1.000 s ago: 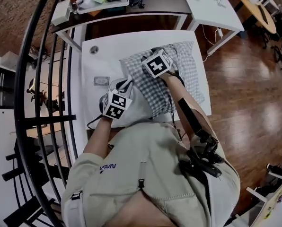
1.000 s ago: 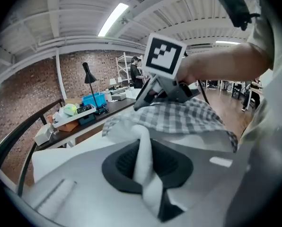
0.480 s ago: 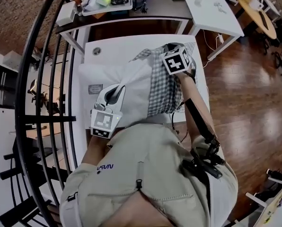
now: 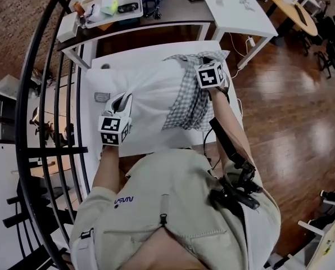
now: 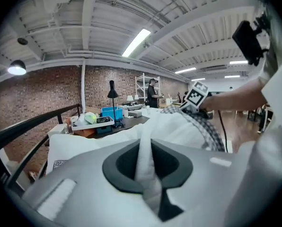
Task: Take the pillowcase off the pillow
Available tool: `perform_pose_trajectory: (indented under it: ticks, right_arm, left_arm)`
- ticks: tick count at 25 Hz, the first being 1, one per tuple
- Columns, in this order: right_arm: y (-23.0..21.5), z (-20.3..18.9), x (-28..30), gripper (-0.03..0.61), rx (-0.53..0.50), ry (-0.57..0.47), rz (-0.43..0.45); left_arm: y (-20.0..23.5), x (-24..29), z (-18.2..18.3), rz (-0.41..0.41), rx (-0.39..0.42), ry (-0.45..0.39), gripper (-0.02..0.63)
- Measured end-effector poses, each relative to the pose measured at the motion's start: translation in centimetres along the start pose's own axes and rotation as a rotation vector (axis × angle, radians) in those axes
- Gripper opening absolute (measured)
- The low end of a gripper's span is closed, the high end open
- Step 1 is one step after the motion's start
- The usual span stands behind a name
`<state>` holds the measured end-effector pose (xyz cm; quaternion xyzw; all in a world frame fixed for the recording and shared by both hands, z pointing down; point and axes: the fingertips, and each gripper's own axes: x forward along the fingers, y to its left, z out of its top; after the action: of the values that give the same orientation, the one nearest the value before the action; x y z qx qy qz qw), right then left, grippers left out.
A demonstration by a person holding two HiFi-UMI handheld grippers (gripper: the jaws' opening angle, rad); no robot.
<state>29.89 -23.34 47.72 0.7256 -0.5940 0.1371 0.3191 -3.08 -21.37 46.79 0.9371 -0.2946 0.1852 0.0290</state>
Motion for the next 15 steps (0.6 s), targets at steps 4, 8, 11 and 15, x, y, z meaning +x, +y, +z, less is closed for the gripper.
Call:
perform_pose_trajectory:
  ticks: [4,8,11,15]
  right_arm:
    - [1.1,0.8,-0.9,0.082,0.072,-0.097,0.098]
    - [3.9,0.3,-5.1,0.138,0.115,-0.161,0.169]
    - [6.5,-1.1,-9.6,0.138,0.185,-0.232,0.209]
    - [10.5,-4.9,-14.5,0.138,0.332,-0.264,0.305]
  left_arm:
    - [0.8,3.4,-0.1,-0.007,0.100,0.048,0.125]
    - [0.9,2.8,1.5,-0.011,0.131,0.023,0.199]
    - [-2.3,-0.3,2.5,-0.087,0.152,0.014,0.219]
    - [-7.9,-2.5,-1.1,-0.229,0.229,0.111,0.272]
